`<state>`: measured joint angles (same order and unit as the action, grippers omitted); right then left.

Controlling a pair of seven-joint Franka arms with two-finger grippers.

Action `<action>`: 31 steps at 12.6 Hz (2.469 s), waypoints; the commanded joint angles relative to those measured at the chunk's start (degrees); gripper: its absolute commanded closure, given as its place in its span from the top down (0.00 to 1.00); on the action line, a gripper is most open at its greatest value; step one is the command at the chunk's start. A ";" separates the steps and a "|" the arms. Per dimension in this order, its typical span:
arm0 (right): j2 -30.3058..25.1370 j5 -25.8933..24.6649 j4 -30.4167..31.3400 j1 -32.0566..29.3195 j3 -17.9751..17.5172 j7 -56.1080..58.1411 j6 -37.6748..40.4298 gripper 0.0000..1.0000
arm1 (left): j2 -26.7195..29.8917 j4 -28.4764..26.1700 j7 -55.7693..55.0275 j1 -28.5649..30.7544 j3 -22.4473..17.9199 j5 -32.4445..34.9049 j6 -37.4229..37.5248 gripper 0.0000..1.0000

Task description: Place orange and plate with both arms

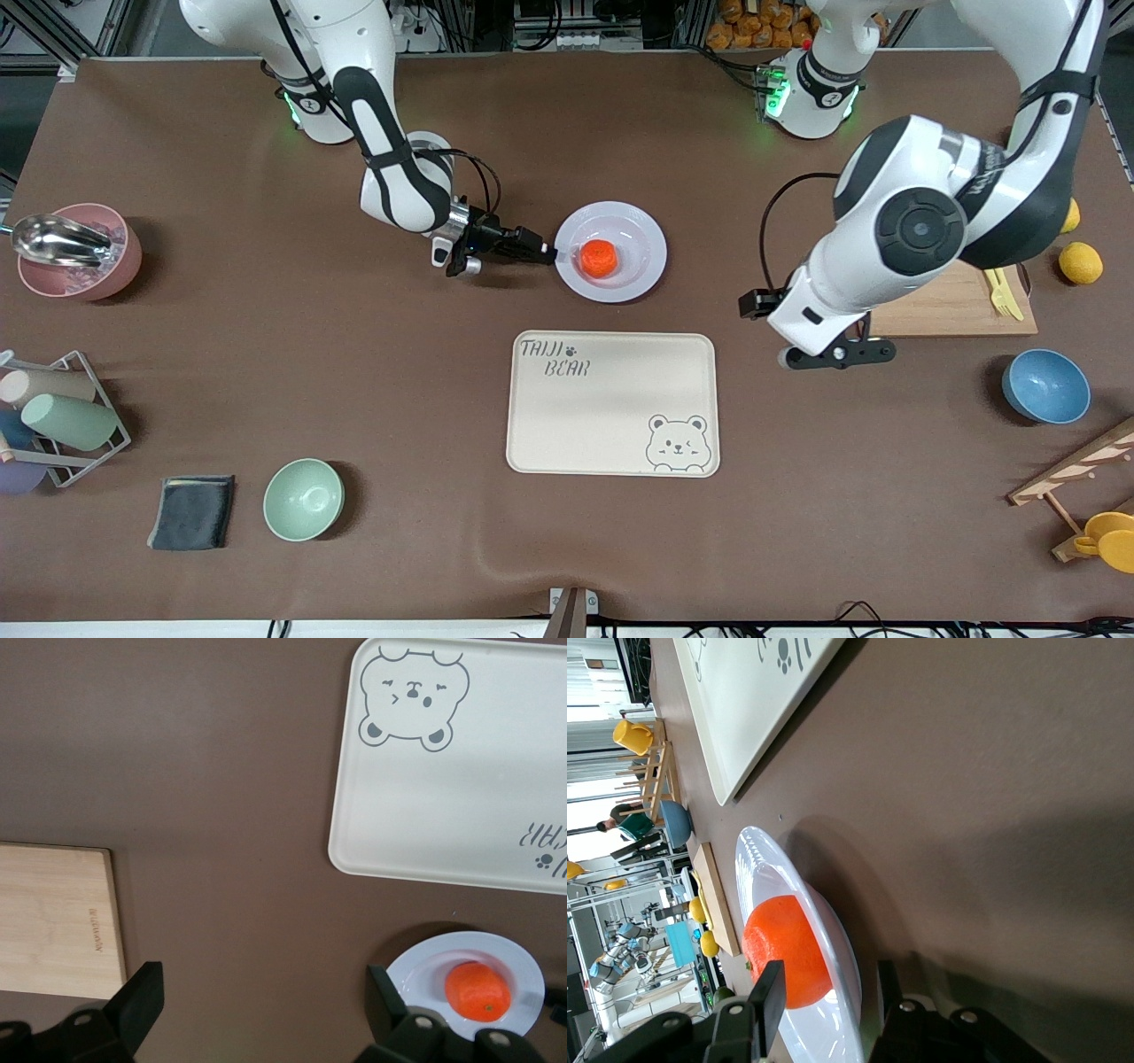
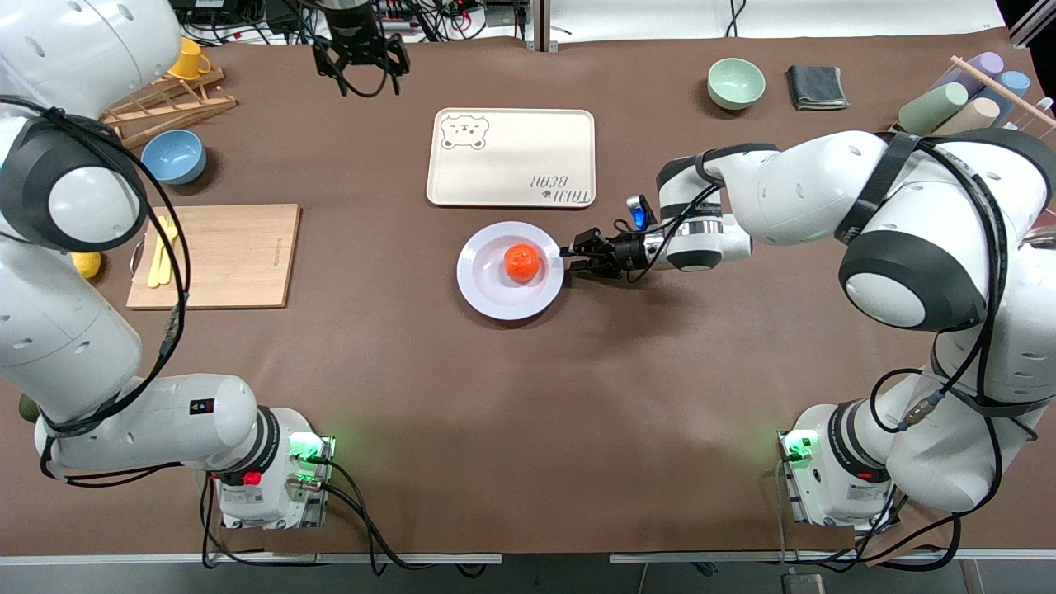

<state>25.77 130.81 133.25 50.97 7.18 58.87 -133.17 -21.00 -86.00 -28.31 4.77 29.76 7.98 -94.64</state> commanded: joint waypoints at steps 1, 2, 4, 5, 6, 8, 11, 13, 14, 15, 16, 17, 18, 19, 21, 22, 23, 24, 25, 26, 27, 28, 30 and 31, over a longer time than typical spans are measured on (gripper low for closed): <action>1.29 2.87 -0.97 1.68 0.46 2.39 -0.07 0.42 | 7.35 -3.63 7.19 -7.12 -12.13 -5.41 1.91 1.00; 1.56 2.96 -0.97 1.68 0.46 2.83 -0.07 0.42 | 9.55 -5.04 10.35 -8.62 -16.01 -6.74 2.00 1.00; 1.65 3.14 -1.06 1.77 0.46 2.83 -0.07 0.39 | 12.72 -5.58 15.63 -8.90 -19.98 -8.07 3.74 1.00; 1.65 4.27 -1.06 2.29 0.46 2.92 -0.07 0.38 | 14.39 -5.58 16.87 -9.94 -22.09 -8.07 5.32 1.00; 1.82 5.59 -1.24 3.60 0.46 3.09 -0.07 0.35 | 16.49 -5.75 18.10 -11.70 -24.81 -8.07 6.73 1.00; 2.00 7.44 -1.15 4.40 0.46 4.31 -0.16 0.26 | 19.23 -5.49 20.74 -13.99 -28.87 -8.07 8.32 1.00; 2.53 7.62 -1.15 4.32 0.46 5.20 -0.08 0.00 | 22.48 -5.40 27.23 -13.74 -30.54 -7.63 10.87 1.00; 2.35 10.24 -1.15 4.58 0.46 5.29 -0.16 0.00 | 23.63 -4.79 28.14 -12.77 -30.55 -7.28 11.84 1.00; 2.18 10.78 -1.32 4.67 0.46 5.20 0.01 0.00 | 23.72 -4.09 27.96 -11.20 -29.94 -7.28 12.02 1.00; 2.00 11.48 -1.67 4.67 0.46 5.12 0.01 0.00 | 23.64 -2.69 27.78 -9.71 -29.67 -7.89 12.89 1.00; 1.22 12.36 -1.68 4.76 0.46 5.12 0.10 0.00 | 23.37 -1.03 27.70 -9.52 -29.58 -7.20 13.68 1.00; -0.01 12.63 -1.59 4.67 0.37 4.86 0.19 0.00 | 22.85 -0.57 27.70 -9.60 -29.67 -7.36 13.69 1.00; -1.15 14.37 -1.59 4.58 0.20 4.50 0.54 0.00 | 22.76 -0.57 27.70 -9.60 -29.67 -7.54 13.69 1.00; -2.03 17.69 -1.59 4.67 0.02 4.07 1.50 0.00 | 22.84 -0.48 27.78 -9.60 -29.76 -7.72 13.69 1.00; -2.57 20.10 -1.59 4.67 -0.06 3.89 3.60 0.00 | 22.93 -0.57 27.43 -9.52 -29.93 -7.72 13.60 1.00; -3.01 20.27 -1.59 4.58 0.02 3.28 3.79 0.00 | 22.93 -0.57 27.34 -9.52 -29.85 -7.89 13.60 1.00; -3.27 20.71 -1.59 4.67 0.02 2.66 3.88 0.00 | 22.93 -0.57 27.34 -9.60 -29.76 -7.89 13.60 1.00; -3.80 21.15 -1.76 4.41 0.02 2.57 3.79 0.00 | 23.19 -0.57 27.26 -9.60 -29.67 -7.89 13.60 1.00; -3.80 22.03 -2.20 4.06 0.11 2.48 3.79 0.00 | 23.11 -0.57 27.26 -9.60 -29.67 -7.89 13.60 1.00; -3.80 22.56 -3.16 3.53 0.28 2.22 3.79 0.00 | 23.02 -0.57 27.26 -9.60 -29.67 -7.89 13.60 1.00; -3.54 22.56 -4.91 2.31 0.29 0.82 3.27 0.00 | 23.19 -0.57 27.26 -9.60 -29.67 -7.81 13.60 1.00; -3.19 22.56 -6.76 1.77 0.37 -0.23 3.00 0.00 | 23.19 -0.57 27.26 -9.60 -29.67 -7.72 13.60 1.00; -2.05 22.39 -10.62 -1.12 0.37 -0.85 0.73 0.00 | 23.28 -0.57 27.61 -9.52 -29.76 -7.72 13.60 1.00; -0.91 21.95 -12.90 -1.83 0.37 -1.21 -1.55 0.00 | 23.28 -0.57 27.61 -9.52 -29.76 -7.72 13.60 1.00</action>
<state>23.26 147.56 124.13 50.72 8.13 57.03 -132.03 2.10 -87.47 -1.39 -5.23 -0.19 0.99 -82.22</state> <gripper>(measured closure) 0.956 0.000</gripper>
